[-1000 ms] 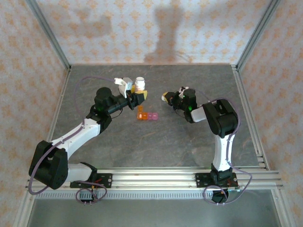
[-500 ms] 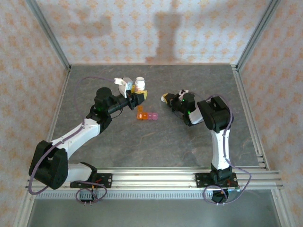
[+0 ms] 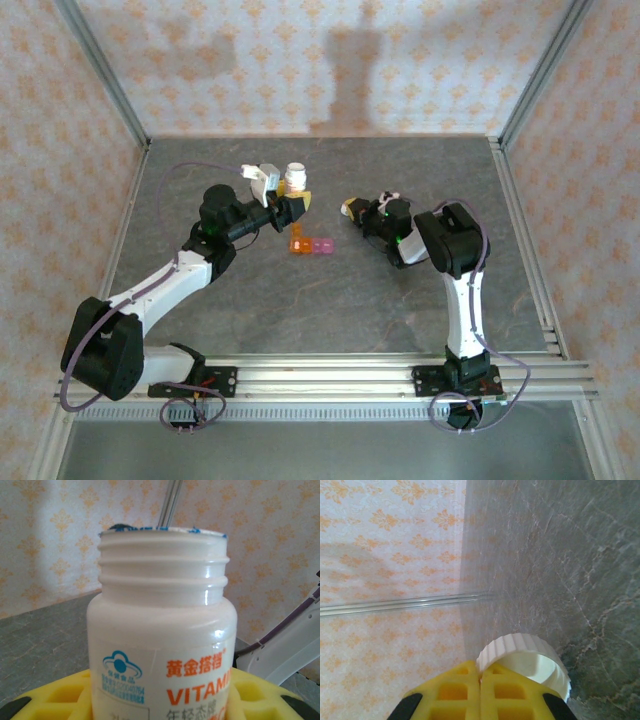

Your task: Sort the pills into containers

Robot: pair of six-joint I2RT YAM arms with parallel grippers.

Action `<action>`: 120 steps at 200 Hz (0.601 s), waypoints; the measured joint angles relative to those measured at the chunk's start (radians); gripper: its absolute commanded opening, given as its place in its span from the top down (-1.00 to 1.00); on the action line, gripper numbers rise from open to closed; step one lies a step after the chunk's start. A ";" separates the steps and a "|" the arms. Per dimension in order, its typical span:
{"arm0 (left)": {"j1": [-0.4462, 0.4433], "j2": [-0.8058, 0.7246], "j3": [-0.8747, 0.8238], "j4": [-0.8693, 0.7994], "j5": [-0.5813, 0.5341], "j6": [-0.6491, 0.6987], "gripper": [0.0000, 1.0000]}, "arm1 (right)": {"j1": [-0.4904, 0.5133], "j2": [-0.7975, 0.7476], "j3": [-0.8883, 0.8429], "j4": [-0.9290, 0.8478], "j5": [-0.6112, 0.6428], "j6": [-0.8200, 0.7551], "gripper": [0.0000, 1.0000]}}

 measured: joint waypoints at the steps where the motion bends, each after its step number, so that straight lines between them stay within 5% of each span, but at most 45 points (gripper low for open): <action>1: 0.000 0.000 0.000 0.000 0.000 0.000 0.95 | 0.000 0.000 0.000 0.000 0.000 -0.001 0.77; 120: 0.000 0.000 0.000 0.000 0.000 0.000 0.95 | 0.001 -0.006 -0.038 0.039 0.036 0.001 0.10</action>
